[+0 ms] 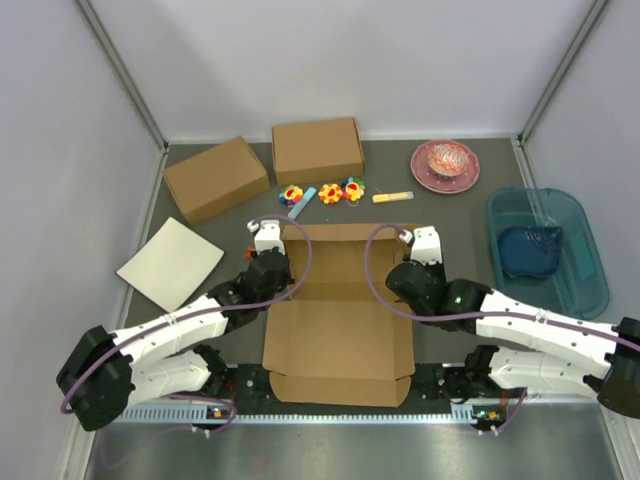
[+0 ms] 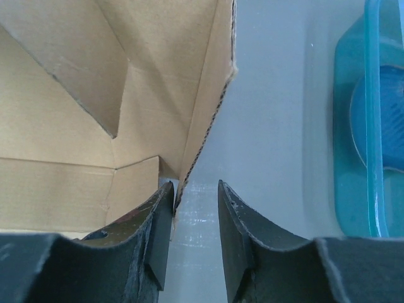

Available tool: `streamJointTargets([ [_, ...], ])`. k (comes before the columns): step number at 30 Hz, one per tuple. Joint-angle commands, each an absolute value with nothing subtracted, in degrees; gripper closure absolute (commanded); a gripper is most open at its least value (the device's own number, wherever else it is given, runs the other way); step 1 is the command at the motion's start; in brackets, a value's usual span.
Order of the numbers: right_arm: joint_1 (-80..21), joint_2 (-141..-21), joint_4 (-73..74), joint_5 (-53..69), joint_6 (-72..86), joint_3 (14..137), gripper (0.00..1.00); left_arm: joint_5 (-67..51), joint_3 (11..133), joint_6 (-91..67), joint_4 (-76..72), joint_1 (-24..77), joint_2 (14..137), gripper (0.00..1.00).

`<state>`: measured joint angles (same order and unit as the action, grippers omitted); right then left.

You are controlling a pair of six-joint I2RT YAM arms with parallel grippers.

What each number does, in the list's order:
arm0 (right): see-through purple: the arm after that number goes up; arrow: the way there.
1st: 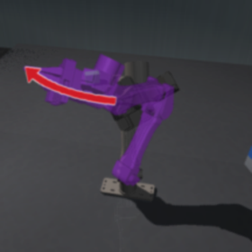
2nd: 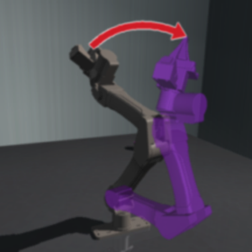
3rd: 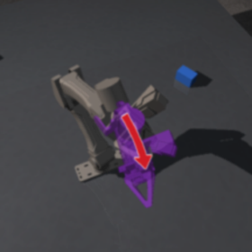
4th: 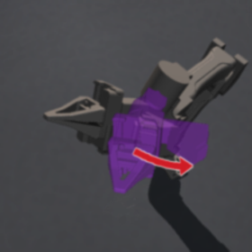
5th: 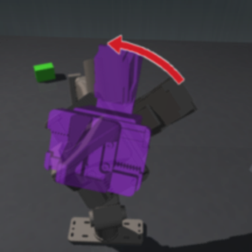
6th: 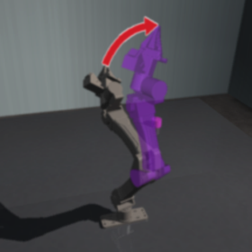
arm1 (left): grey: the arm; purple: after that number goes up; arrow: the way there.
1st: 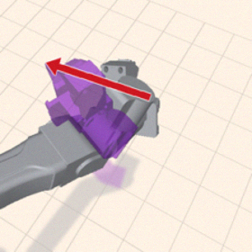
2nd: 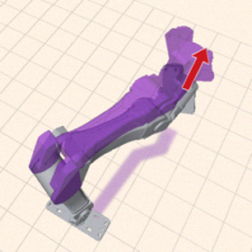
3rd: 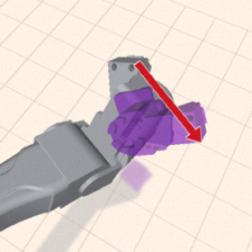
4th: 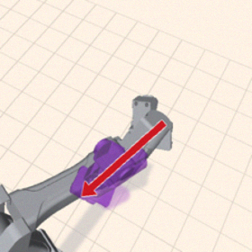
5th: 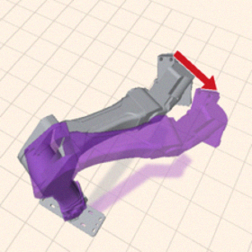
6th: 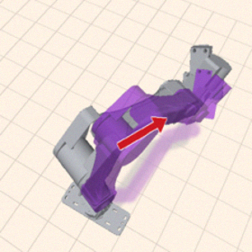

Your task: Fold the paper box

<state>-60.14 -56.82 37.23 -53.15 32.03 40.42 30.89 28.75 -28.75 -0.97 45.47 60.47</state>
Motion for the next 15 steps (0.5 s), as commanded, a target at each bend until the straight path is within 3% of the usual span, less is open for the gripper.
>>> streamJointTargets([
  [1,-58.4,-56.6,32.6,-54.3,31.4,39.2,0.7,31.1,27.9,-27.7,2.0,45.3,59.8,1.0],
  [6,-58.4,-53.4,30.1,-50.7,30.2,38.1,1.0,30.9,28.4,-27.9,1.8,45.3,60.8,1.0],
  [15,-58.4,-41.7,27.2,-34.6,30.2,37.4,1.0,32.3,27.9,-26.6,-3.4,45.5,61.1,1.0],
])
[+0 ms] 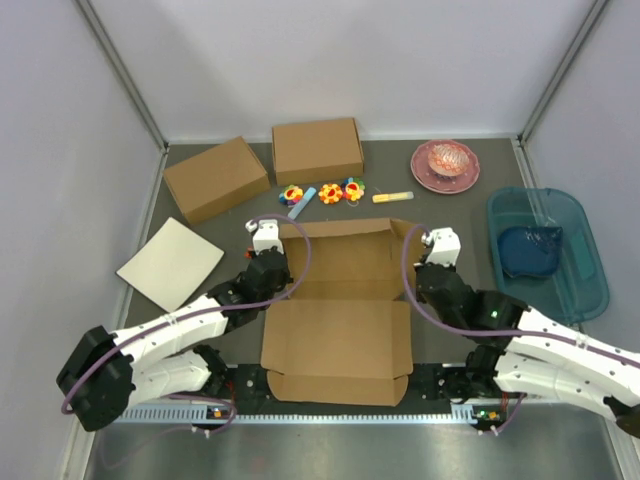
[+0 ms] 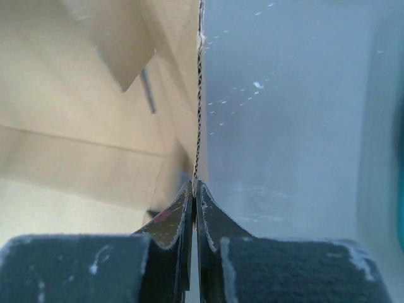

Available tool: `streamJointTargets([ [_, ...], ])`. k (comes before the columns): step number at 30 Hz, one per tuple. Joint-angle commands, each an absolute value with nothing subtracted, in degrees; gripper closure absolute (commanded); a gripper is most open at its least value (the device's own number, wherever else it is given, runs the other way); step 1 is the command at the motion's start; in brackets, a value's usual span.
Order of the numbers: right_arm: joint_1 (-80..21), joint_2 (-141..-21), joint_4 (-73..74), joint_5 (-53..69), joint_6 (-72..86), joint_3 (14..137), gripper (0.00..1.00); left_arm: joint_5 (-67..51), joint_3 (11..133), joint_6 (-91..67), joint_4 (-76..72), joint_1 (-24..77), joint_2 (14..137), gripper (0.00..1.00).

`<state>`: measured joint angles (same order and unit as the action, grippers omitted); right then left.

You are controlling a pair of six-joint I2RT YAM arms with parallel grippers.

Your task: Fold the paper box

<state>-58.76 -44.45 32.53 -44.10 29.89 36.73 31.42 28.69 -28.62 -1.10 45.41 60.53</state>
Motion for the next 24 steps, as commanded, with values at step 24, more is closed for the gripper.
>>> streamJointTargets([
  [24,-58.7,-50.1,19.6,-29.0,30.5,38.2,0.77,34.9,23.9,-20.7,-15.6,50.1,62.5,1.0],
])
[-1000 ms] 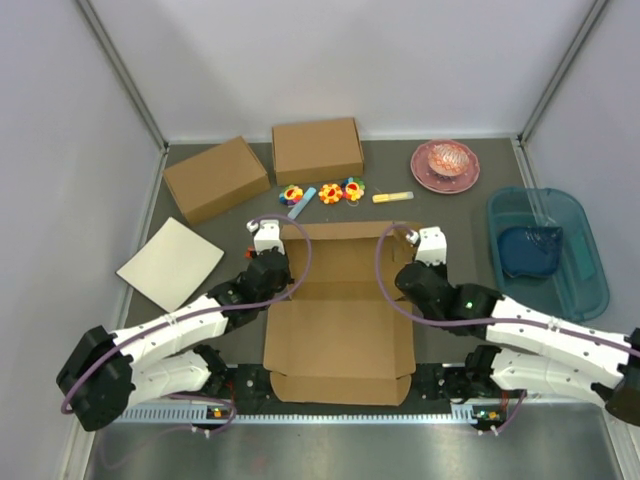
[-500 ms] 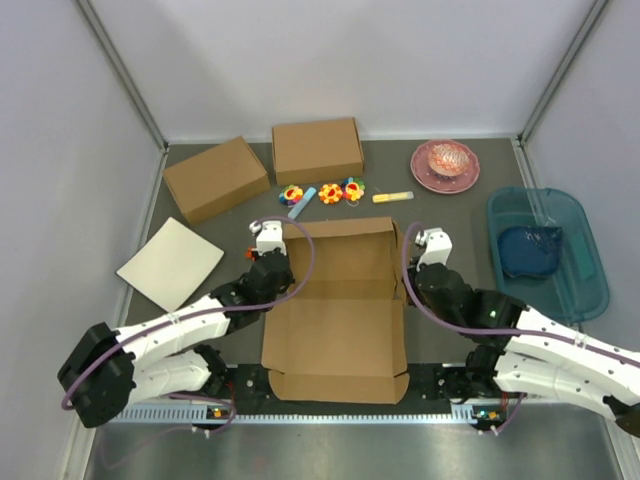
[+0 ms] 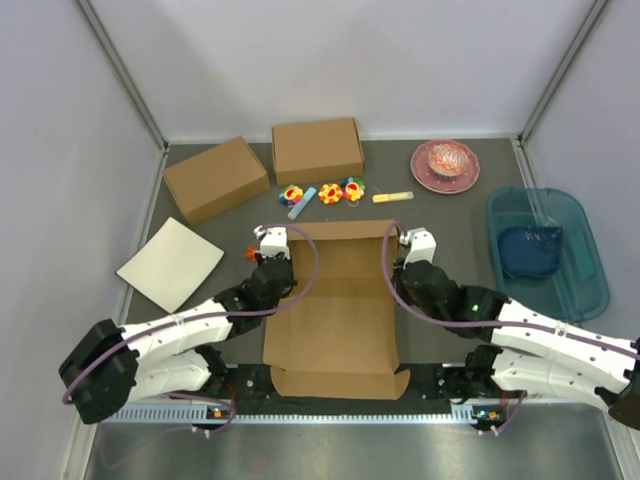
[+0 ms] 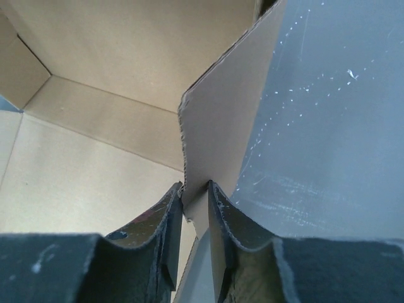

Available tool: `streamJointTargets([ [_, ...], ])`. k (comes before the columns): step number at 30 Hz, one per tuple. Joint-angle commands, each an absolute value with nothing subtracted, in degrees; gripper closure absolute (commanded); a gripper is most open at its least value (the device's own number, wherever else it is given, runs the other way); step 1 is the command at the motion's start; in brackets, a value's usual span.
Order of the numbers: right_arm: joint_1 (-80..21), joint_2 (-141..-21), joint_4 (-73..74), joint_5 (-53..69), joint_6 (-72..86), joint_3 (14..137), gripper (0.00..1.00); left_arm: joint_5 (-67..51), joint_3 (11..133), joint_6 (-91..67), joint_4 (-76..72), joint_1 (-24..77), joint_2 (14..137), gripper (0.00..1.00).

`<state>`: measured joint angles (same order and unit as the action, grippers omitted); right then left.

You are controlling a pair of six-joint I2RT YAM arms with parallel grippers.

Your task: Fold the paper box

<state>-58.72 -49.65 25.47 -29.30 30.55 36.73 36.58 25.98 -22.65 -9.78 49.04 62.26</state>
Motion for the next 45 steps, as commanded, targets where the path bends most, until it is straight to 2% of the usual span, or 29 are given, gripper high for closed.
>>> streamJointTargets([
  [1,-58.8,-50.4,18.9,-28.8,30.8,38.2,0.73,34.9,23.6,-20.2,-16.2,50.4,62.5,1.0],
  [6,-58.8,-53.4,17.0,-26.5,30.8,39.0,0.54,35.2,23.7,-20.1,-16.5,50.6,63.8,1.0],
  [9,-58.8,-54.8,16.1,-25.8,30.5,39.1,0.48,35.2,23.6,-19.9,-17.0,50.8,64.2,1.0],
  [13,-58.6,-54.1,16.6,-26.9,29.1,39.8,0.44,36.3,23.4,-20.0,-16.5,50.8,64.2,1.0],
  [18,-58.8,-50.4,24.3,-30.2,27.6,41.1,0.37,39.5,24.3,-21.8,-13.5,50.7,63.9,1.0],
  [23,-58.7,-45.1,28.6,-31.9,30.2,37.4,0.36,41.4,27.7,-24.3,-9.4,50.6,64.9,1.0],
  [30,-58.6,-40.3,34.8,-38.3,34.1,37.6,0.32,34.4,38.9,-22.9,5.4,50.3,70.4,1.0],
  [37,-58.4,-43.0,38.1,-46.6,35.1,38.9,0.32,25.7,44.0,-24.8,14.0,48.6,75.1,1.0],
  [41,-57.8,-44.6,38.6,-48.4,36.4,38.7,0.34,22.7,45.4,-25.8,16.8,47.5,75.8,1.0],
  [44,-57.0,-45.7,38.8,-48.2,37.3,38.1,0.39,21.8,45.6,-25.8,17.2,46.8,75.2,1.0],
  [45,-56.8,-46.1,38.8,-47.9,37.7,37.9,0.44,21.8,45.6,-25.8,17.4,46.6,75.1,1.0],
])
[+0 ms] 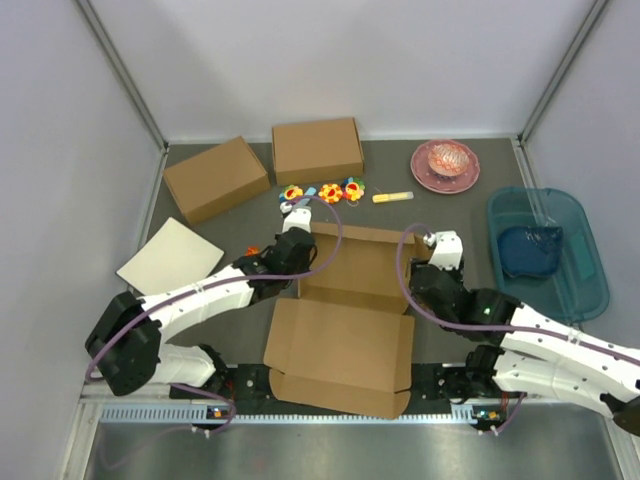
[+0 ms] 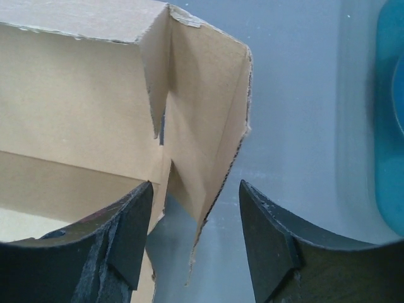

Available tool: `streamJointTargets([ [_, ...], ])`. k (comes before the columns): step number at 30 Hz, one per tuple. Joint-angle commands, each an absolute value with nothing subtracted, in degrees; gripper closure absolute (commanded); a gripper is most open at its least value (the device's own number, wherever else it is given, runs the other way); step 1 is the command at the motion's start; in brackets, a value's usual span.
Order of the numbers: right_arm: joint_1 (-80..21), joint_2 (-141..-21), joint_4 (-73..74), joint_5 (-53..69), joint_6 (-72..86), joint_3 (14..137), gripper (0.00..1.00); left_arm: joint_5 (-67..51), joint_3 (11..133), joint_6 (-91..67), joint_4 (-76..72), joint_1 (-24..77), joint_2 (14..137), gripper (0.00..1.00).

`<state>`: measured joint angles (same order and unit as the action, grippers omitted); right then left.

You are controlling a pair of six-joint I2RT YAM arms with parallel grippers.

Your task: Fold the paper box

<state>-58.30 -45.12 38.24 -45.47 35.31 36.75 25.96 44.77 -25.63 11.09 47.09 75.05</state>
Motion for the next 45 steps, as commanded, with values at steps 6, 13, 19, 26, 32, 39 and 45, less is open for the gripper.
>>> streamJointTargets([
  [6,-56.1,-46.1,35.3,-43.9,35.7,36.9,0.77,21.6,45.5,-26.0,17.5,46.5,74.9,1.0],
  [13,-56.1,-44.0,28.4,-36.4,33.0,39.7,0.98,21.4,46.4,-26.7,17.5,46.3,75.5,1.0],
  [19,-56.1,-46.7,26.5,-35.3,31.9,45.2,1.0,22.7,46.7,-26.5,16.6,46.3,74.3,1.0],
  [26,-56.1,-55.1,24.6,-31.3,33.2,50.0,1.0,24.9,46.1,-25.8,14.4,46.3,73.1,1.0],
  [32,-56.2,-61.0,23.0,-28.2,32.1,50.6,0.94,27.0,44.9,-26.1,13.4,46.3,73.4,1.0],
  [39,-56.2,-64.2,21.9,-25.1,34.4,51.5,0.94,29.4,44.0,-26.2,12.3,46.3,75.2,1.0],
  [45,-56.4,-71.8,30.1,-31.5,37.6,57.0,0.96,29.5,43.9,-26.3,11.4,46.3,76.2,1.0],
])
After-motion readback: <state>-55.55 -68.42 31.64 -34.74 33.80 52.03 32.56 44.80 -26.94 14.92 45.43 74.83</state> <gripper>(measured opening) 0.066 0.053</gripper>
